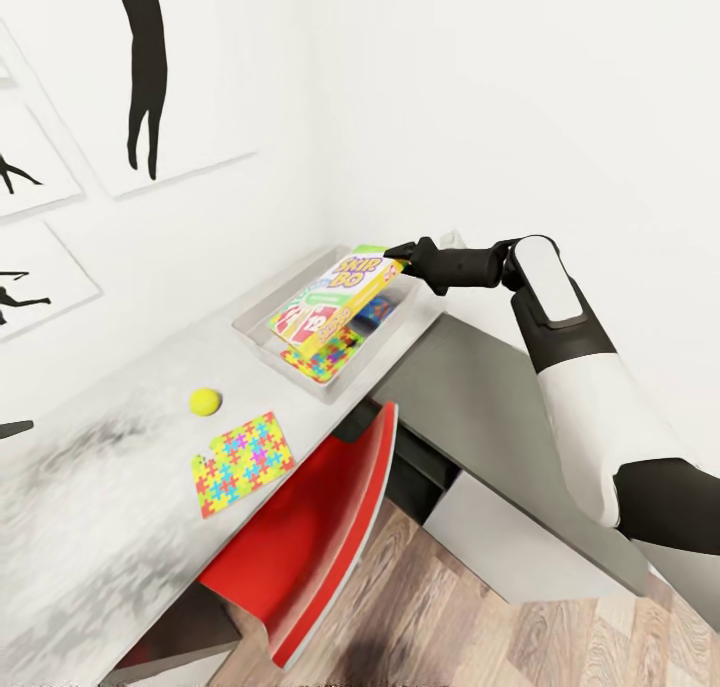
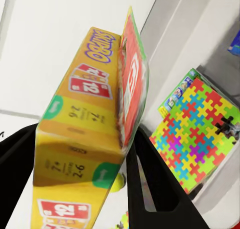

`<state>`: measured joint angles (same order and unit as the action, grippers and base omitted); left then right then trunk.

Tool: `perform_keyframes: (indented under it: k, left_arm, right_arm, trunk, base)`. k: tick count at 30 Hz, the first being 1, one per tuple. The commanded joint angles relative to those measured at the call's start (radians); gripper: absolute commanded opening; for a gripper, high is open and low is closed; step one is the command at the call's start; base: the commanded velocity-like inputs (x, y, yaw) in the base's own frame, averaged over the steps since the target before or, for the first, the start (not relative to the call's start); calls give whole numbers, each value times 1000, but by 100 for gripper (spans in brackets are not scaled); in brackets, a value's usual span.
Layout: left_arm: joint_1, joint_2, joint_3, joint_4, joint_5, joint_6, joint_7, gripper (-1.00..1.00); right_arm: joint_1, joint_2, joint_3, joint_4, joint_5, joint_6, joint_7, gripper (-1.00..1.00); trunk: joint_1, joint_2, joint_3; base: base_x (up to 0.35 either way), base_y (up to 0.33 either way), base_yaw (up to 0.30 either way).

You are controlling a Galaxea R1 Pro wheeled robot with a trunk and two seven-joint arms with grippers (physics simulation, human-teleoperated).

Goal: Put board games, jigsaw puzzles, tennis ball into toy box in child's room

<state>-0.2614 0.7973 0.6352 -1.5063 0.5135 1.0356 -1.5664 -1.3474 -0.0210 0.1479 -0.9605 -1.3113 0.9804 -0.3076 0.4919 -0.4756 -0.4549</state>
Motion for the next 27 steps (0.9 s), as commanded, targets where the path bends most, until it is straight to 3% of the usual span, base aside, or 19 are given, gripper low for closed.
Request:
perform_keyframes:
  k: [1, 4, 8, 13, 19, 27]
  left_arm:
    - [-1, 0, -1, 0, -1, 11, -4, 100]
    - [-1, 0, -1, 0, -1, 11, -4, 100]
    - [-1, 0, 0, 0, 0, 11, -4, 100]
    - [-1, 0, 0, 0, 0, 11, -4, 100]
    - [-1, 0, 0, 0, 2, 11, -4, 100]
    - [-1, -4, -2, 0, 2, 11, -4, 100]
  right_arm:
    - [-1, -1, 3, 4, -11, -2, -10, -100]
    - [-1, -1, 4, 26, -9, -7, -9, -100]
    - [-2, 2, 4, 41, 55, -9, -9, -100]
    - [-4, 34, 3, 45, 131, -14, 13, -100]
    - [-22, 43, 11, 60, 146, -49, 77, -100]
    - [-42, 44, 13, 90, 183, -54, 91, -100]
  trunk:
    - [0, -2, -3]
    - [0, -2, -8]
    - [0, -2, -14]
    - [0, -2, -22]
    - [0, -2, -32]
    - [0, -2, -45]
  base:
    - [0, 0, 73]
    - [0, 0, 74]
    - [0, 0, 74]
    - [0, 0, 75]
    - [0, 0, 75]
    - [0, 0, 75]
